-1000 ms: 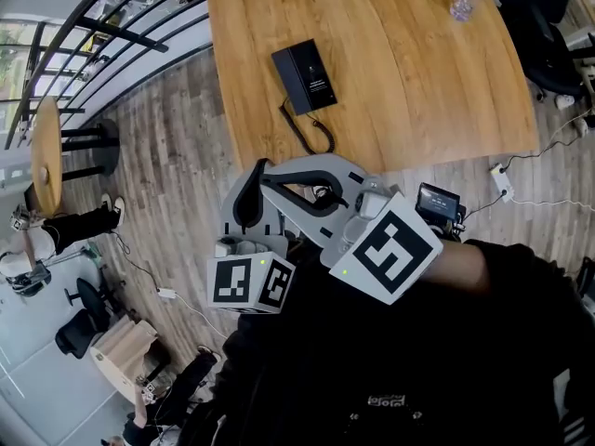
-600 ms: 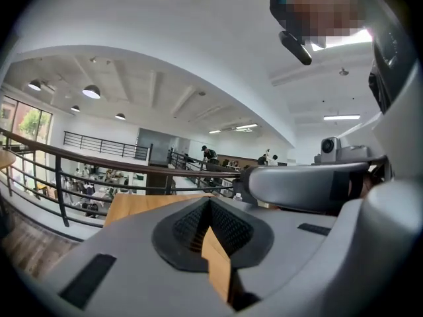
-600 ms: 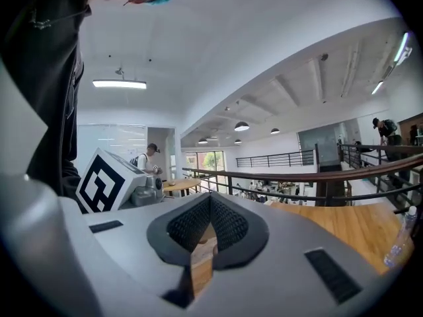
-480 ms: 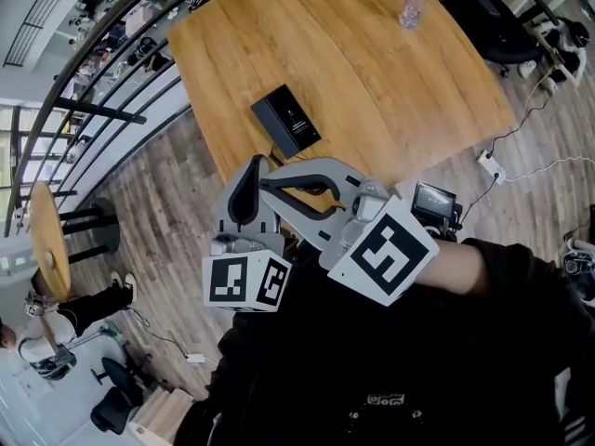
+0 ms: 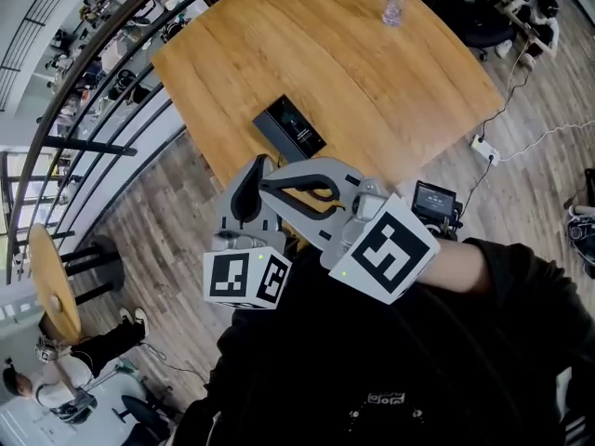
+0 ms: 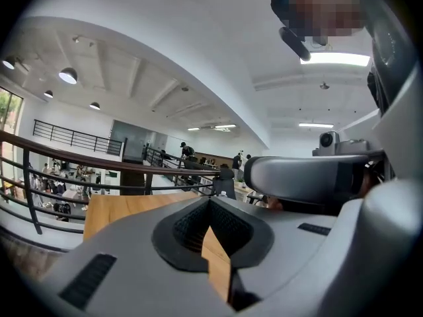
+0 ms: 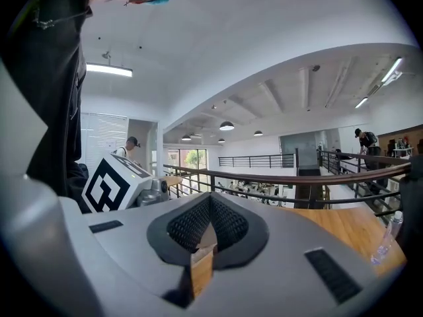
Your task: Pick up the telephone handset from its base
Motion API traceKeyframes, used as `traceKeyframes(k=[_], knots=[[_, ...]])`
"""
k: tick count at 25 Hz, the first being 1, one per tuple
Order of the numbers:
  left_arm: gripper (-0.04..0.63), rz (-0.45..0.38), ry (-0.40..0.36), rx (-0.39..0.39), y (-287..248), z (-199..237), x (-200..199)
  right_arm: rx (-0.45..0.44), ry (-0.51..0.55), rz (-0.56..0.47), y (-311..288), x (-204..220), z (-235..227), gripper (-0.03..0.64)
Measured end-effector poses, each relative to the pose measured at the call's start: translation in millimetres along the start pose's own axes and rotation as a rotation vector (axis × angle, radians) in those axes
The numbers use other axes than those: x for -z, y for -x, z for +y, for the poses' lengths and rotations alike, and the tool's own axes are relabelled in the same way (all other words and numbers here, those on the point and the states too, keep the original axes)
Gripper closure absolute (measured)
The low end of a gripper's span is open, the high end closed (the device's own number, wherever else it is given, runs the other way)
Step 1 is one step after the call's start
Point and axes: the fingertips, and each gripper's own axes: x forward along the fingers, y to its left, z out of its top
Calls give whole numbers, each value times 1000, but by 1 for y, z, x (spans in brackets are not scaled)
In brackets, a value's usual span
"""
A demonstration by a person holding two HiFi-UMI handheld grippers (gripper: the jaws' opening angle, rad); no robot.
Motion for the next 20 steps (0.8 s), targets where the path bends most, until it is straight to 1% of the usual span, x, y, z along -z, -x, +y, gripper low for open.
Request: traceKeyframes(k=[4, 9, 14, 17, 20], knots=[[591, 16, 23, 50, 0, 9, 9, 36, -19, 23, -14, 5, 1, 600], [591, 33, 59, 92, 6, 19, 23, 50, -14, 73, -26, 15, 14, 600], [591, 49, 105, 93, 10, 30, 37, 53, -16, 105, -31, 24, 21, 600], [591, 49, 100, 87, 5, 34, 36, 47, -24, 92, -35, 21, 14, 600], [591, 44, 102, 80, -2, 37, 30, 24, -9, 85, -41, 16, 6, 600]])
